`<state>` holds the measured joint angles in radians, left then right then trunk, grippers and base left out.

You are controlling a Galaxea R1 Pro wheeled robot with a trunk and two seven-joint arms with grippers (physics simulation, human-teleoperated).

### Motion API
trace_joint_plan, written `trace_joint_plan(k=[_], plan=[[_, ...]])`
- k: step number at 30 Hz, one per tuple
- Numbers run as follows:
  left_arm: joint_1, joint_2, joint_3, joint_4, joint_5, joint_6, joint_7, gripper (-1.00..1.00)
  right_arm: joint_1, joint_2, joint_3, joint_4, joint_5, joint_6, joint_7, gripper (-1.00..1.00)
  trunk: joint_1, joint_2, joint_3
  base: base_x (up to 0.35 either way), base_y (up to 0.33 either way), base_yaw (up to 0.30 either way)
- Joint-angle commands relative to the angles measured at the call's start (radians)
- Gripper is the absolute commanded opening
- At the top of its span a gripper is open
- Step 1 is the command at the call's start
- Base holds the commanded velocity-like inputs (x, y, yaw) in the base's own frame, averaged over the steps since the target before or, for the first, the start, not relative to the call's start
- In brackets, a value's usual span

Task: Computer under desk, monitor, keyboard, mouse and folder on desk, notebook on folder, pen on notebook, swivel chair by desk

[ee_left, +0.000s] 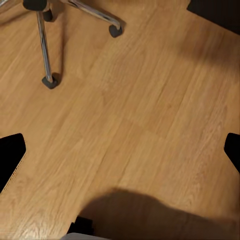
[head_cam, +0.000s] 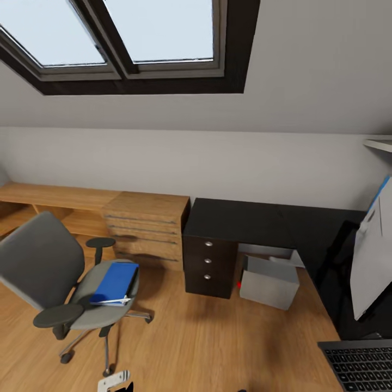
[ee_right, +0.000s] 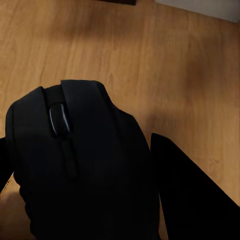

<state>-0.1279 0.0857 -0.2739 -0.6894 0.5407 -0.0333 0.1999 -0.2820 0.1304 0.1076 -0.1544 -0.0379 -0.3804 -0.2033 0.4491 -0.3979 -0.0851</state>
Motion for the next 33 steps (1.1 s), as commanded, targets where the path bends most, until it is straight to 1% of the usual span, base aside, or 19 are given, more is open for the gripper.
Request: trace_joint_plan(k=[1,6,13,24,28,33], plan=[[-0.001,0.002,-0.008,-0.001,0.01,-0.003,0.009,1.0,-0.001,0.0,0.008,0.001,-0.007,-0.003,-0.005,-1.0,0.001,-0.002,-0.002,0.102,0.112,0.0],[-0.001,0.002,-0.008,-0.001,0.011,-0.003,0.009,1.0,0.0,0.0,0.008,0.001,-0.007,-0.004,-0.004,-1.0,0.001,-0.002,-0.001,0.034,0.037,-0.049],[-0.001,0.002,-0.01,0.006,0.011,-0.003,0.009,1.0,0.0,0.0,0.007,0.001,-0.007,-0.016,-0.004,-1.0,0.001,-0.002,0.006,0.018,0.003,-0.197],[-0.001,0.002,-0.01,0.007,0.01,-0.003,0.009,1.0,0.0,0.0,0.006,0.005,-0.007,-0.023,0.005,-1.0,0.001,-0.002,0.018,0.262,0.061,-0.22],[-0.001,0.002,-0.01,0.007,0.011,-0.002,0.009,1.0,0.0,0.0,0.007,0.01,-0.007,-0.026,0.024,-1.0,0.001,-0.002,0.022,0.08,0.006,-0.222],[-0.001,0.002,-0.01,0.007,0.011,-0.003,0.01,1.0,0.0,0.0,0.007,0.012,-0.007,-0.027,0.029,-1.0,0.001,-0.002,0.027,0.024,0.001,-0.222]])
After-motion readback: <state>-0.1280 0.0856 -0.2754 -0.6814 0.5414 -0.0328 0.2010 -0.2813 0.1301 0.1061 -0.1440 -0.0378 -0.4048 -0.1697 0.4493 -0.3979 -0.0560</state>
